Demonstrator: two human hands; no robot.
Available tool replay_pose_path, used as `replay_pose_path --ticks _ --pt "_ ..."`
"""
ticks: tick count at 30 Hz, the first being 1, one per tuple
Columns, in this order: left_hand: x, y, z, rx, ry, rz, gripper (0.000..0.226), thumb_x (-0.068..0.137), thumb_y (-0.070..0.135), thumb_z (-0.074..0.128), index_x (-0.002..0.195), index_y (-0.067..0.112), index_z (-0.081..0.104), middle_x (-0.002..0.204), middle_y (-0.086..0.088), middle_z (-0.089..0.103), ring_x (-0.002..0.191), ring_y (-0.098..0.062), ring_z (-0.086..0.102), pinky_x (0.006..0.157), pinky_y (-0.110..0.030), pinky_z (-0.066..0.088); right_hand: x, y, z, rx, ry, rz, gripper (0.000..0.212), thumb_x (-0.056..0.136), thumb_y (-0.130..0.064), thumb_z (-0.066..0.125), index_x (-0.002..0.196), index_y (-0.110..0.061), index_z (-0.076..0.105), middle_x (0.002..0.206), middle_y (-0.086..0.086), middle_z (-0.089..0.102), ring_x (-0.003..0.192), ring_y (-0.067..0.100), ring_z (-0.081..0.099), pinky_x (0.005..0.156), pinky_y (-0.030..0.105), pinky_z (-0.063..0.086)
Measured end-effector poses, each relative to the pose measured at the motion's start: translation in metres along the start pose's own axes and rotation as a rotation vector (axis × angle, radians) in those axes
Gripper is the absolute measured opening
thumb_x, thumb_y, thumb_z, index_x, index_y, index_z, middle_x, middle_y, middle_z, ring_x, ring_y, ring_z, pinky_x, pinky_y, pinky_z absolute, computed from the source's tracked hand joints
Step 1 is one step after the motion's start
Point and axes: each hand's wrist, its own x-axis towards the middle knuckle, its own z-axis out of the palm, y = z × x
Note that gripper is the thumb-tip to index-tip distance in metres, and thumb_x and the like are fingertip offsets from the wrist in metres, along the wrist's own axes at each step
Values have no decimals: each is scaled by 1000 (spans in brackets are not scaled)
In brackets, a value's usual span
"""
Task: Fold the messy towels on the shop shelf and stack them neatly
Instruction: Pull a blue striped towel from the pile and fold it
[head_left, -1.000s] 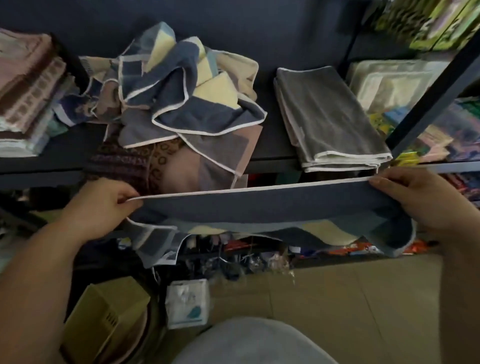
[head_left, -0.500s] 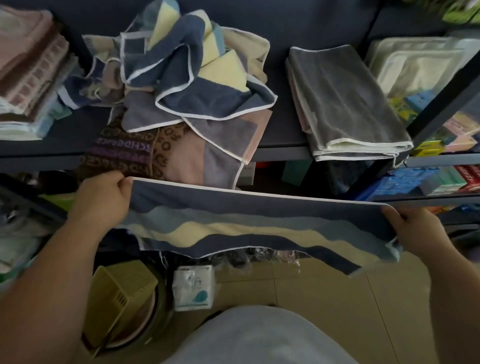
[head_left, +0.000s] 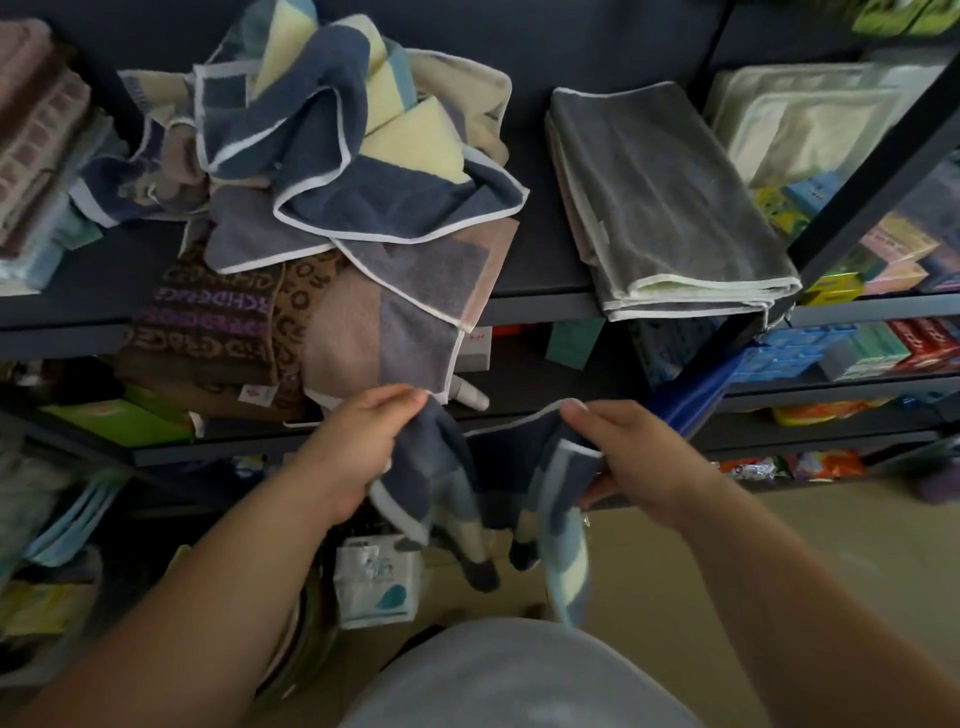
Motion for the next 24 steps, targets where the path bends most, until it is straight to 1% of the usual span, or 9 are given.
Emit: replay_pose_path --ticks 4,7,10,12,15,17,19,22,24 --pt "-11 13 29 -76 -89 49 25 99 16 58 80 24 73 78 7 77 86 -13 69 88 -34 52 -6 -15 35 85 -78 -56 34 105 -28 50 106 2 67 94 25 73 76 28 73 60 35 61" --pt "-17 14 38 -47 -184 107 22 99 13 58 91 22 76 91 -3 78 93 -24 73 91 -41 55 -6 -16 48 148 -39 -107 26 105 -23 50 108 -2 66 98 21 74 86 32 74 74 47 63" --pt "-18 8 35 -6 -269 151 21 95 8 60 105 18 75 101 -14 76 98 -32 73 93 -49 54 -4 -15 48 232 45 -123 14 104 -16 53 110 -7 61 102 19 72 90 29 74 76 44 63" --pt "-20 3 35 11 -261 163 24 94 5 60 105 18 76 102 -14 76 100 -33 72 97 -54 53 -3 -13 45 252 103 -138 14 101 -11 57 115 -9 55 101 20 72 90 30 74 75 40 63" --pt "-23 -3 39 39 -184 165 22 99 9 56 102 18 77 99 -15 76 99 -35 72 96 -60 51 0 -9 44 221 147 -212 22 98 -4 60 113 -16 50 88 17 73 85 31 74 75 44 63" --pt "-22 -4 41 29 -145 167 21 101 20 56 99 18 77 99 -23 73 100 -42 69 94 -64 50 0 -9 45 165 134 -266 14 98 -2 58 106 -13 59 84 18 70 80 29 72 72 39 63" --pt "-20 -1 40 13 -125 166 24 98 34 58 99 17 76 101 -29 69 102 -48 65 93 -66 50 1 -10 43 180 96 -261 17 99 1 53 101 -4 69 85 16 70 79 23 70 73 32 62" --pt "-17 2 38 18 -116 173 25 102 29 54 98 24 77 97 -16 76 100 -37 71 95 -62 52 0 -11 38 312 -6 -215 27 96 7 46 107 4 70 94 21 73 87 25 74 84 34 61" --pt "-16 4 38 44 -114 201 25 101 33 55 97 24 77 96 -15 76 99 -39 70 93 -63 52 -2 -10 33 173 -35 -283 25 93 10 54 108 0 71 93 19 75 89 26 75 83 31 61"
